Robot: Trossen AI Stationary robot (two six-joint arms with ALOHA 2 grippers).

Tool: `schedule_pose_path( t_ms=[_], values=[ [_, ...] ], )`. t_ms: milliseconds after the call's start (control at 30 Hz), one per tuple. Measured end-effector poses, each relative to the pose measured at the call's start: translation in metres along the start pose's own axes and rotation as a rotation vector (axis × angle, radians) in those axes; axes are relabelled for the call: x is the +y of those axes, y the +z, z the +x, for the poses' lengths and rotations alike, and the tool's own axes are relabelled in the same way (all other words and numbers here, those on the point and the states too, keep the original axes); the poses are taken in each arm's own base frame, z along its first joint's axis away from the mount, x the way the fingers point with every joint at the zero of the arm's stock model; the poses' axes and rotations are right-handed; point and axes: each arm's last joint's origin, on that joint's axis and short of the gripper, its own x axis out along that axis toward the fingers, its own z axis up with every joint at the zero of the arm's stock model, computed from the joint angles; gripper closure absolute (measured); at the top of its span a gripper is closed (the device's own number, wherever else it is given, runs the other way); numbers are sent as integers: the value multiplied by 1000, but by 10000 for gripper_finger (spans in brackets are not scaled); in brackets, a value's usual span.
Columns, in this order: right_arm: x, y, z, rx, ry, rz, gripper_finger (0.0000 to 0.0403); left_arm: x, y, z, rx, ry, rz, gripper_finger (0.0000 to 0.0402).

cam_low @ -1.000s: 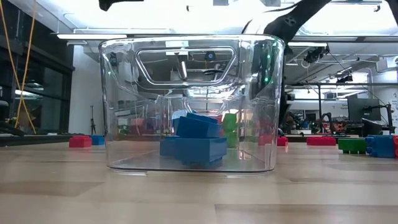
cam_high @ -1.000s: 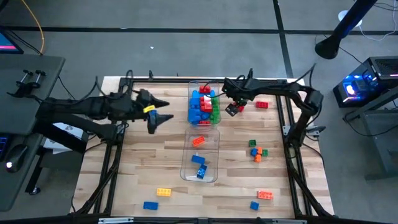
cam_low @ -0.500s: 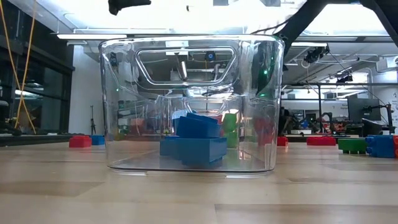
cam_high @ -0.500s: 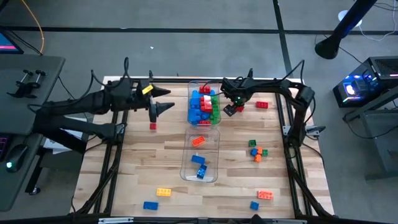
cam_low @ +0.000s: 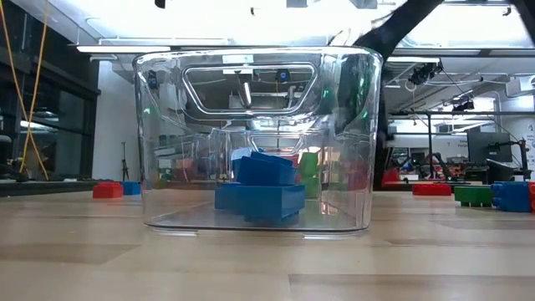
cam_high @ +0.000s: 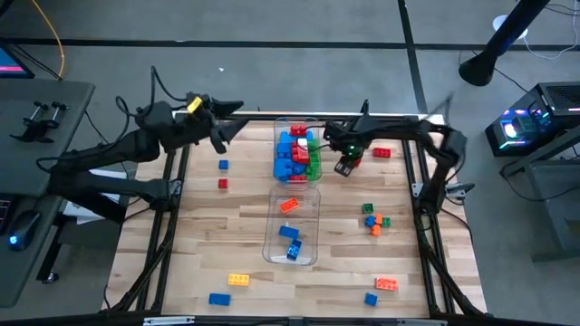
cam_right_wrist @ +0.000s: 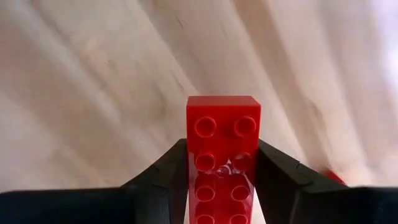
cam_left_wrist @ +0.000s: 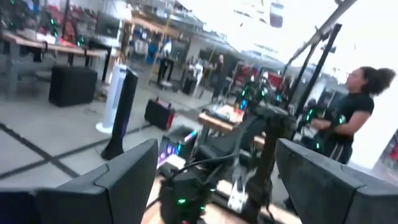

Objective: Sort blocks by size
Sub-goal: Put the small red game piece in the bottom transparent bin, then put the small green game piece in the bottom transparent bin

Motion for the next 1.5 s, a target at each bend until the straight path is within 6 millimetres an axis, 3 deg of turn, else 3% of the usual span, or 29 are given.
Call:
schedule_pose_path(
  t_ms=[100,233,367,467,600,767,967,1100,1233,1367,1500],
  values=[
    [-3,-14,-33,-68,3,9,265,1,2,0,-18,20,-1,92],
    [8,-36,-94,-345,162,43,265,4,0,2,-20,90,1,92],
    [40,-54,-139,-626,469,8,265,6,-6,9,-8,153,7,92],
    [70,-61,-153,-714,588,-38,265,9,-12,18,11,183,-14,92],
    [114,-54,-148,-744,656,-159,265,15,-20,30,27,213,-53,92],
    [155,-38,-113,-667,636,-245,260,20,-26,39,47,217,-86,92],
    [173,-20,-87,-513,706,-204,118,23,-26,40,66,193,-92,92],
    [168,-16,-96,-495,697,-169,60,26,-25,40,67,192,-75,92],
    [147,-33,-111,-464,462,-123,51,30,-24,40,75,177,-68,92],
    [119,-73,-114,-359,277,-48,53,37,-22,40,74,181,-69,92],
    [89,-123,-82,-175,206,215,54,42,-20,40,72,183,-70,92]
  ],
)
